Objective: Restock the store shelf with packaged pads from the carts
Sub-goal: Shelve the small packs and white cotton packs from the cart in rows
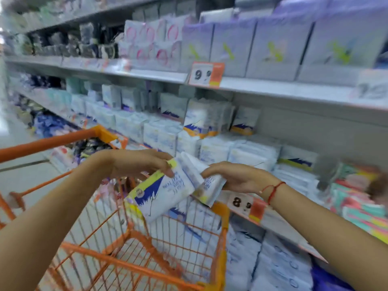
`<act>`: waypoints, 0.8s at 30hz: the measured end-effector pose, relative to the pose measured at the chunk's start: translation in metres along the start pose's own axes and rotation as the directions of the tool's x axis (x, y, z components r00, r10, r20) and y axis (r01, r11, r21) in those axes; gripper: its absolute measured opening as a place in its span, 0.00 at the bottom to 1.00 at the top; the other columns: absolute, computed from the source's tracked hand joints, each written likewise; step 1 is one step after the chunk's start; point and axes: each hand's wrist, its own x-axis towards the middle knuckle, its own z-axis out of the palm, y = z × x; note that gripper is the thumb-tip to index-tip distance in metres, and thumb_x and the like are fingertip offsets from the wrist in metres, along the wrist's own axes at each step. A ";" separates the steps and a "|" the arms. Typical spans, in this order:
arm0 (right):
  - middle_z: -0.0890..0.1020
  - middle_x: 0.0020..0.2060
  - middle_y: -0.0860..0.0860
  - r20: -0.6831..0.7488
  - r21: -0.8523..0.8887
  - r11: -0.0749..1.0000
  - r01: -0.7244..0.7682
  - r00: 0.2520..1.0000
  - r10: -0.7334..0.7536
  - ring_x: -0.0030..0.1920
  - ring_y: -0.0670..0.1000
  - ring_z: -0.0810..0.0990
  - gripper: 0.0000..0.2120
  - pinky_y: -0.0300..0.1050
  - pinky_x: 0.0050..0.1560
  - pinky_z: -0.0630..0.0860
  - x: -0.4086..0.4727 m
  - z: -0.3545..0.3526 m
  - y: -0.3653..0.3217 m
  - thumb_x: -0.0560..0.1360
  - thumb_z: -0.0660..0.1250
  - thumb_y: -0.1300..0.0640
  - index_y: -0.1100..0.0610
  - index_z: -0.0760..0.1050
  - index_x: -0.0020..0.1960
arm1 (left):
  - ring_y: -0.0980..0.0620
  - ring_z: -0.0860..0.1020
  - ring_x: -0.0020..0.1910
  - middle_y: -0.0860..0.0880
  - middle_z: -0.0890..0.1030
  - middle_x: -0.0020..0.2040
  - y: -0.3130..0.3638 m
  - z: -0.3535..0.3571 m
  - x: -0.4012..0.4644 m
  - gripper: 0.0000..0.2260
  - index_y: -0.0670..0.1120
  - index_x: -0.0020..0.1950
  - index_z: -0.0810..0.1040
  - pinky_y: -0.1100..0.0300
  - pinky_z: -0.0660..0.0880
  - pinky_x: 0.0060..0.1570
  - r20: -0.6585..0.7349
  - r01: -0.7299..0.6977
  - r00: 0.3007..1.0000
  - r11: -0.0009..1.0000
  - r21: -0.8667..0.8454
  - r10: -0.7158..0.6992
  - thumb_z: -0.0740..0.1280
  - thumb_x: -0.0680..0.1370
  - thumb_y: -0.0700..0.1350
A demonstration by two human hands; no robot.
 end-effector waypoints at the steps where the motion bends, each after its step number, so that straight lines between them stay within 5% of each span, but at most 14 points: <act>1: 0.80 0.59 0.52 -0.022 0.069 0.997 0.031 0.999 -0.030 0.59 0.52 0.76 0.10 0.46 0.62 0.70 -0.018 -0.011 -0.001 0.74 0.69 0.57 0.58 0.79 0.54 | 0.52 0.81 0.53 0.52 0.83 0.54 0.010 0.008 0.001 0.16 0.53 0.51 0.83 0.54 0.75 0.60 0.006 -0.071 0.997 0.990 -0.123 0.072 0.76 0.64 0.46; 5: 0.80 0.59 0.57 -0.110 0.218 0.968 0.124 0.989 -0.102 0.57 0.55 0.76 0.19 0.49 0.67 0.66 -0.083 -0.051 0.009 0.67 0.71 0.57 0.59 0.78 0.57 | 0.47 0.83 0.35 0.44 0.85 0.43 0.052 0.049 0.012 0.09 0.45 0.38 0.86 0.61 0.79 0.33 -0.181 -0.250 0.966 0.843 -0.477 0.184 0.70 0.64 0.48; 8: 0.81 0.56 0.57 -0.205 0.246 0.961 0.125 0.976 -0.074 0.53 0.54 0.77 0.20 0.46 0.62 0.68 -0.127 -0.084 0.027 0.63 0.73 0.58 0.58 0.78 0.55 | 0.47 0.79 0.30 0.43 0.82 0.38 0.076 0.084 0.035 0.16 0.42 0.39 0.81 0.62 0.76 0.33 -0.323 -0.348 0.928 0.742 -0.574 0.185 0.68 0.65 0.55; 12: 0.82 0.55 0.58 -0.355 0.300 0.941 0.155 0.934 -0.041 0.50 0.54 0.79 0.24 0.46 0.61 0.70 -0.181 -0.129 0.060 0.59 0.75 0.56 0.59 0.79 0.54 | 0.49 0.76 0.34 0.47 0.78 0.37 0.096 0.141 0.074 0.21 0.45 0.42 0.76 0.59 0.76 0.36 -0.421 -0.423 0.892 0.632 -0.649 0.164 0.70 0.55 0.55; 17: 0.85 0.41 0.55 -0.486 0.303 0.931 0.205 0.873 -0.034 0.35 0.49 0.83 0.12 0.39 0.40 0.77 -0.227 -0.174 0.091 0.63 0.72 0.60 0.59 0.80 0.46 | 0.51 0.71 0.31 0.51 0.72 0.28 0.124 0.202 0.116 0.06 0.46 0.37 0.69 0.58 0.70 0.33 -0.513 -0.521 0.844 0.462 -0.718 0.155 0.65 0.69 0.45; 20: 0.85 0.34 0.51 -0.580 0.283 0.925 0.253 0.813 -0.044 0.30 0.46 0.82 0.03 0.36 0.33 0.76 -0.230 -0.196 0.098 0.72 0.67 0.59 0.58 0.79 0.43 | 0.53 0.70 0.27 0.50 0.70 0.30 0.134 0.217 0.137 0.07 0.46 0.35 0.67 0.61 0.68 0.27 -0.593 -0.568 0.801 0.415 -0.711 0.082 0.63 0.73 0.43; 24: 0.83 0.32 0.49 -0.691 0.239 0.946 0.218 0.722 0.009 0.30 0.46 0.79 0.08 0.37 0.31 0.72 -0.203 -0.221 0.095 0.76 0.65 0.52 0.54 0.78 0.41 | 0.50 0.73 0.37 0.48 0.74 0.38 0.136 0.209 0.159 0.07 0.49 0.34 0.73 0.56 0.71 0.38 -0.669 -0.613 0.743 0.376 -0.695 -0.026 0.66 0.73 0.46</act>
